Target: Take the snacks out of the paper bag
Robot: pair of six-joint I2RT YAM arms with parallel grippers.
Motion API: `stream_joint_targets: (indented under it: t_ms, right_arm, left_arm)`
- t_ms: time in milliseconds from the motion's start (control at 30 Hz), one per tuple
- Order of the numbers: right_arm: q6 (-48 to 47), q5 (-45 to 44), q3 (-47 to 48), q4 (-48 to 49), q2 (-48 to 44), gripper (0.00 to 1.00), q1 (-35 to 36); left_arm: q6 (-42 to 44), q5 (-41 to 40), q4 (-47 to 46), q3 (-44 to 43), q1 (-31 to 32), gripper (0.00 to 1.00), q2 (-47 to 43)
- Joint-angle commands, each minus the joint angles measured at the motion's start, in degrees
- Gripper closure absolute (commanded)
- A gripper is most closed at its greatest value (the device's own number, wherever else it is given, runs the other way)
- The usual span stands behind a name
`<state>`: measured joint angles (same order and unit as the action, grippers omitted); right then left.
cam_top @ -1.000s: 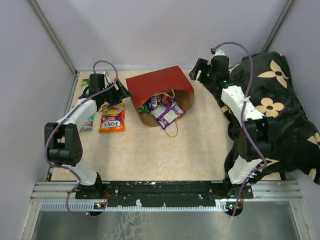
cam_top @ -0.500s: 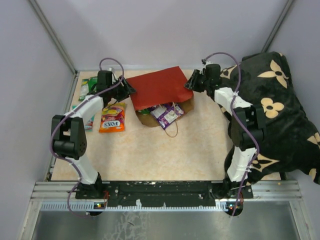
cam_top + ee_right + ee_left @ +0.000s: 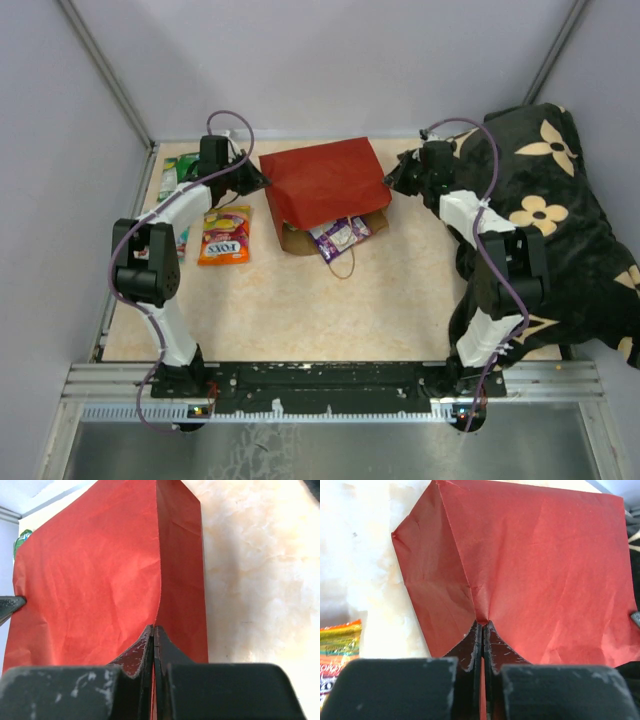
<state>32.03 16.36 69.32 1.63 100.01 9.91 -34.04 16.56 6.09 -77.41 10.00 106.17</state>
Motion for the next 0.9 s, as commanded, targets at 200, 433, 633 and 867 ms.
stream_joint_targets:
  t_ms: [200,433,633,867]
  right_arm:
    - [-0.46,-5.82,-2.97,-1.86,-10.02,1.00,-1.99]
    - [-0.26,-13.72,-8.48,-5.42,-16.85,1.00,-2.01]
    - [0.38,-16.31,-11.38,-5.68,-20.68,1.00,-2.00]
    - [1.18,-15.68,-12.29,-6.24,-24.36,0.37,-2.02]
  left_arm:
    - [5.62,2.82,4.32,-10.90,2.82,1.00,6.76]
    - [12.09,4.53,9.96,-29.42,7.24,1.00,18.88]
    - [15.51,3.90,15.66,-45.17,9.15,1.00,25.95]
    - [19.70,-2.03,18.08,-41.44,9.16,0.55,16.82]
